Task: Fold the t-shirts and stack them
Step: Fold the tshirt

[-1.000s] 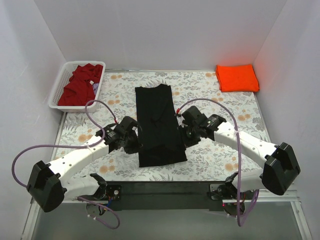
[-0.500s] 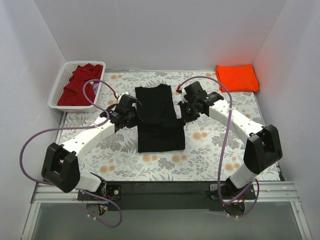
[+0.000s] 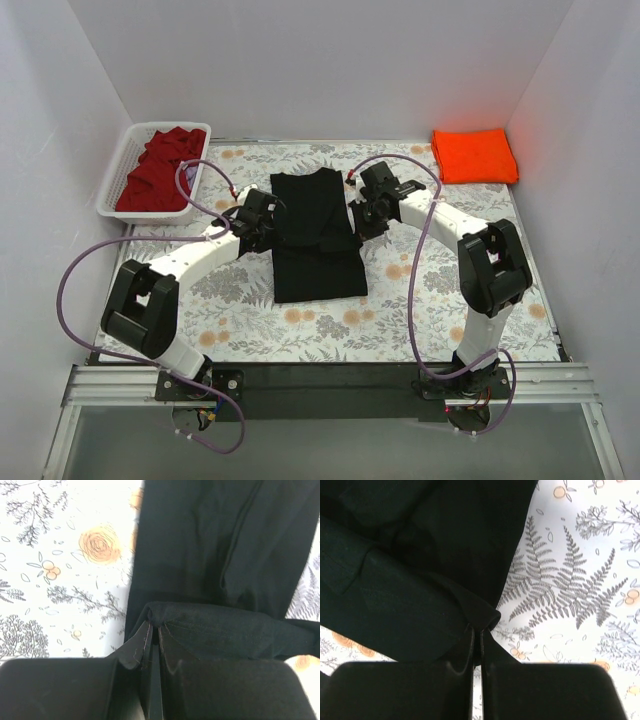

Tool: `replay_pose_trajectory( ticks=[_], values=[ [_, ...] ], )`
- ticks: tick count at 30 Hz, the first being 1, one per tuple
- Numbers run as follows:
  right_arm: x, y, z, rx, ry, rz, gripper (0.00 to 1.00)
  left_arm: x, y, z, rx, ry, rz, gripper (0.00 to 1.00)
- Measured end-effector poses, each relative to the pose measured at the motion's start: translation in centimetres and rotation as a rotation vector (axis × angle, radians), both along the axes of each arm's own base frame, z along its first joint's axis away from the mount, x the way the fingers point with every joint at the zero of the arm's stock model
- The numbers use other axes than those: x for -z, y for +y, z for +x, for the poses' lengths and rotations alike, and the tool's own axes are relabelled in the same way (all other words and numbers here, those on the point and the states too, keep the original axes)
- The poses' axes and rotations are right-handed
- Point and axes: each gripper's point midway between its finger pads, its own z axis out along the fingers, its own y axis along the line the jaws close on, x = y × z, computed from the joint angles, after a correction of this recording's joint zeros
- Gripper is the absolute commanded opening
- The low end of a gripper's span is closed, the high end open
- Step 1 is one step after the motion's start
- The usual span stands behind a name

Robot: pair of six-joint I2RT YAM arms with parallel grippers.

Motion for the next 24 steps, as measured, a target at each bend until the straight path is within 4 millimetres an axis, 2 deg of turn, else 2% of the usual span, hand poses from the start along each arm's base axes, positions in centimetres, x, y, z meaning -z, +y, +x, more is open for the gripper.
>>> replay_pose_trajectory(
  ticks=[11,13,14,17,21,24],
  values=[
    [1.0,0.7,1.3,-0.001,-0.017,0.011,0.01,4.3,0.8,0.8,-0.043,0.046,0.038,0.01],
    [1.0,0.8,1.4,0.000,-0.021,0.009,0.06,4.5,0.7,0.9,-0.045,0.044,0.036,0.09],
    [1.0,0.7,1.5,0.003,-0.023,0.008,0.17,4.5,0.7,1.0,-0.046,0.043,0.035,0.11],
    [1.0,0.6,1.7,0.011,-0.033,0.001,0.31,4.4,1.1,1.1,-0.058,0.038,0.043,0.23],
    [0.7,0.1,2.1,0.029,-0.051,-0.013,0.37,3.4,1.7,1.1,-0.073,0.020,0.051,0.43],
    [-0.9,-0.4,2.2,0.045,-0.097,-0.012,0.38,1.1,1.9,0.9,-0.081,-0.024,0.037,0.47]
  ],
)
